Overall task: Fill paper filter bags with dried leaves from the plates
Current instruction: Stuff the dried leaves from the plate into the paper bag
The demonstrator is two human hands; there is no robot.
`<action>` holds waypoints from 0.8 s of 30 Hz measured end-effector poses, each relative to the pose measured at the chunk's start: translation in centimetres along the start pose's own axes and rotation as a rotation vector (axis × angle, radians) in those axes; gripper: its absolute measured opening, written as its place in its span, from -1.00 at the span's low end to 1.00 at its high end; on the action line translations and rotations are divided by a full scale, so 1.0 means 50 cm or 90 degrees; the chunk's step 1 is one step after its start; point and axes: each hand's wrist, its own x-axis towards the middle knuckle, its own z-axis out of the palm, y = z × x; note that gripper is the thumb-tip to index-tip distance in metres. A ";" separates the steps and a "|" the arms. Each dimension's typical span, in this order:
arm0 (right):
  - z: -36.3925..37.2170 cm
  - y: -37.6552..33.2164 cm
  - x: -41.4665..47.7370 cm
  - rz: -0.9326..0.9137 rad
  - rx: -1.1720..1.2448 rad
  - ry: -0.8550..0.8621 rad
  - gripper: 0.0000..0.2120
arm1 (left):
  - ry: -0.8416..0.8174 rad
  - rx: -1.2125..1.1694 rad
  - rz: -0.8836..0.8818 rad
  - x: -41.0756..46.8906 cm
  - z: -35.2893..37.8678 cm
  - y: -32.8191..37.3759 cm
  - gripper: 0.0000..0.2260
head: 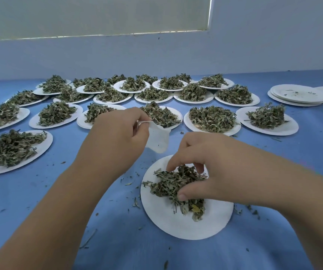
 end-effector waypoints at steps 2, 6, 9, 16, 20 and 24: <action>0.012 -0.006 0.002 0.008 -0.040 -0.017 -0.56 | -0.012 -0.002 -0.006 -0.002 0.003 0.002 -0.89; 0.022 -0.010 0.007 0.032 -0.068 -0.036 -0.55 | -0.041 -0.009 -0.041 -0.005 0.011 0.003 -0.89; 0.023 -0.010 0.009 0.032 -0.065 -0.041 -0.56 | -0.053 -0.012 -0.047 -0.007 0.015 0.004 -0.88; 0.026 -0.012 0.012 0.026 -0.087 -0.055 -0.65 | -0.074 -0.017 -0.055 -0.006 0.023 0.001 -0.87; 0.027 -0.013 0.013 0.024 -0.086 -0.057 -0.72 | -0.073 -0.015 -0.043 -0.007 0.024 0.001 -0.88; 0.027 -0.012 0.014 0.016 -0.091 -0.050 -0.77 | -0.073 -0.014 -0.042 -0.008 0.025 0.000 -0.88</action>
